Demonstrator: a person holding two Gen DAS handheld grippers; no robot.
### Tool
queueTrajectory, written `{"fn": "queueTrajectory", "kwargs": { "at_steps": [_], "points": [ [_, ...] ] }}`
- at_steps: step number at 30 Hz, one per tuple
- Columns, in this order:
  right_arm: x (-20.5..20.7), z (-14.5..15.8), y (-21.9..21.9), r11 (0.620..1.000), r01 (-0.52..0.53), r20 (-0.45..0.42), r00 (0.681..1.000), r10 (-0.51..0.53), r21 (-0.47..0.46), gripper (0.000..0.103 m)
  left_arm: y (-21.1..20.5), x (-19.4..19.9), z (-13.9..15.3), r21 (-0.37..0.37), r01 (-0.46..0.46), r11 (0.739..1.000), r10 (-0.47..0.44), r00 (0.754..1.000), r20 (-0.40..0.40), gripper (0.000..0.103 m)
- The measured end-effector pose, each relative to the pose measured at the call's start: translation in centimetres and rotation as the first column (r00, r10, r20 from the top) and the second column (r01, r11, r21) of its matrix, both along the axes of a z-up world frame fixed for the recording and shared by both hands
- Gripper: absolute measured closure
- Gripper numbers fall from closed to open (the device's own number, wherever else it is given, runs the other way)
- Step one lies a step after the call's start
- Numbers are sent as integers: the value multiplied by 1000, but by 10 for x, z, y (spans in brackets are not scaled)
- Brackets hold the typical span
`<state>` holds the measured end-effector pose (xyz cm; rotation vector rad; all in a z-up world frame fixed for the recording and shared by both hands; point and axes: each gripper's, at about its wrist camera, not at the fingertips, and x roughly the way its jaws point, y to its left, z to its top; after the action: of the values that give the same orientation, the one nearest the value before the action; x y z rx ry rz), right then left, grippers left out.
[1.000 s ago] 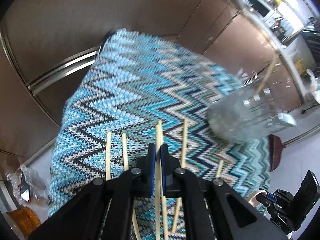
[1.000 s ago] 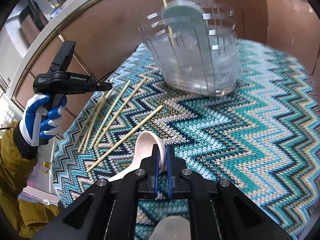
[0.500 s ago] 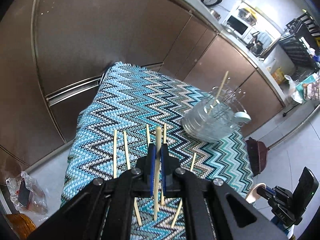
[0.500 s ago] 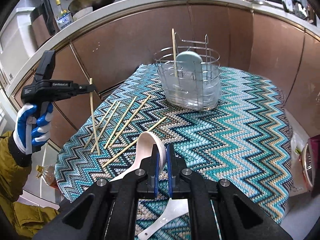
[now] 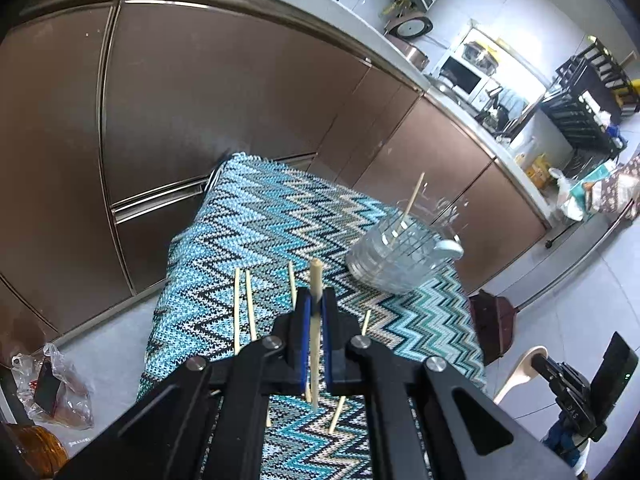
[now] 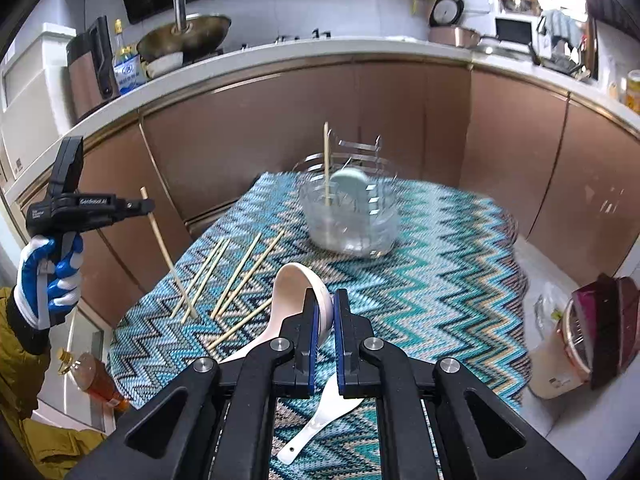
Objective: Organize utensils
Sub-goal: 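Grasp and lift a chopstick with the left tool while the right tool lifts the spoon, then lower the chopstick into the holder and open the left tool while the right tool releases the spoon inside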
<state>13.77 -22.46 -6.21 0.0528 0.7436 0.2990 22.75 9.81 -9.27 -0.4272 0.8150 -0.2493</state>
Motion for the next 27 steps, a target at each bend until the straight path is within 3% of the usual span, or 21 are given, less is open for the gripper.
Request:
{"fn": "queueTrajectory", "kwargs": {
  "at_steps": [14, 22, 27],
  "points": [
    [18, 35, -21, 991, 111, 124, 987, -102, -73, 96, -3, 5, 53, -16, 11, 1000, -9, 996, 87, 98],
    [55, 72, -23, 978, 174, 249, 958, -142, -114, 96, -45, 38, 113, -31, 80, 996, -72, 973, 220, 98],
    [87, 88, -17, 961, 216, 329, 932, -150, -173, 96, -86, 67, 134, 10, 92, 996, -91, 952, 293, 98]
  ]
}}
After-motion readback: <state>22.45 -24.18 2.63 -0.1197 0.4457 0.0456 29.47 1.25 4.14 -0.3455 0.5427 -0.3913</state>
